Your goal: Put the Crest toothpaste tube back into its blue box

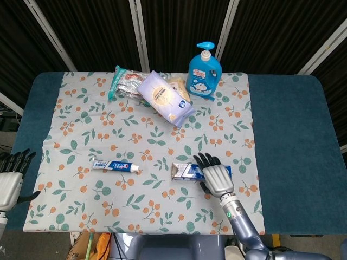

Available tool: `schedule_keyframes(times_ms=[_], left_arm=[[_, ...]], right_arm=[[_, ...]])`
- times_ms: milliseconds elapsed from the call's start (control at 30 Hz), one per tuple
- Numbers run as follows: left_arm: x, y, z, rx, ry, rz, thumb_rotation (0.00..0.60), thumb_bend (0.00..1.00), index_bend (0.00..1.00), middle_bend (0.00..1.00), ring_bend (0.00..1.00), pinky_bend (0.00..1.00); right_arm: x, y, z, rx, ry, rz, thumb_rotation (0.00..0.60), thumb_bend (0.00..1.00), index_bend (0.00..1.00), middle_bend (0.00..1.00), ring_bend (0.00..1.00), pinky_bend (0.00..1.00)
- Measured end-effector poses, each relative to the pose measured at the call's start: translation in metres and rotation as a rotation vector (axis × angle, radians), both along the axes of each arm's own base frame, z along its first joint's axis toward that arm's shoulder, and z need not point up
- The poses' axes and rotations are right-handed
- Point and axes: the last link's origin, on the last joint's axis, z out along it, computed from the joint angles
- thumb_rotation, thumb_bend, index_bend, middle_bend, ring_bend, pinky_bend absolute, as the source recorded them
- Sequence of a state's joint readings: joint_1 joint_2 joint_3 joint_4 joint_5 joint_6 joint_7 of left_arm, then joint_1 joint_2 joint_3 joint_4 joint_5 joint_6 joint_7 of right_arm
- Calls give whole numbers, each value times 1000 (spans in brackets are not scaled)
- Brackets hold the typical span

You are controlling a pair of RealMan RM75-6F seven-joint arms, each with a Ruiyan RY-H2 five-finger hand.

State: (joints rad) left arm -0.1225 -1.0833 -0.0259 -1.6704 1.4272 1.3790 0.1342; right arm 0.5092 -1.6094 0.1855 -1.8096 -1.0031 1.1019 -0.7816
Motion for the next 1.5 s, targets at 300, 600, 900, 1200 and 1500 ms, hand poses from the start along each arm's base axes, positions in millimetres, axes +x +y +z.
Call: schedule_keyframes(times_ms=[300,600,900,1200,1500], left_arm=[[0,2,-1,-9,-13,9,600,45,0,0,0,0],[4,5,-6,-23,-20,-8,600,44,2,0,0,12],[9,8,-8,-7,-43,-14,600,59,71,83,105,188],[40,40,-15,-54,-5,-67,600,157,214,216,207,292],[72,91,-29,-116,104,-41,600,157,231,229,207,302]], right_arm=[[-8,-10,-10,-23,42,-31,600,408,245,338,296,232],[-15,-9,-6,-41,26,-35,600,408,566,625,606,543],[-4,1,21,-62,-73,19,600,407,580,636,616,543],[-1,1,59,-94,-132,41,600,409,580,636,617,543],[-9,0,76,-115,-173,23,600,409,580,637,617,543]])
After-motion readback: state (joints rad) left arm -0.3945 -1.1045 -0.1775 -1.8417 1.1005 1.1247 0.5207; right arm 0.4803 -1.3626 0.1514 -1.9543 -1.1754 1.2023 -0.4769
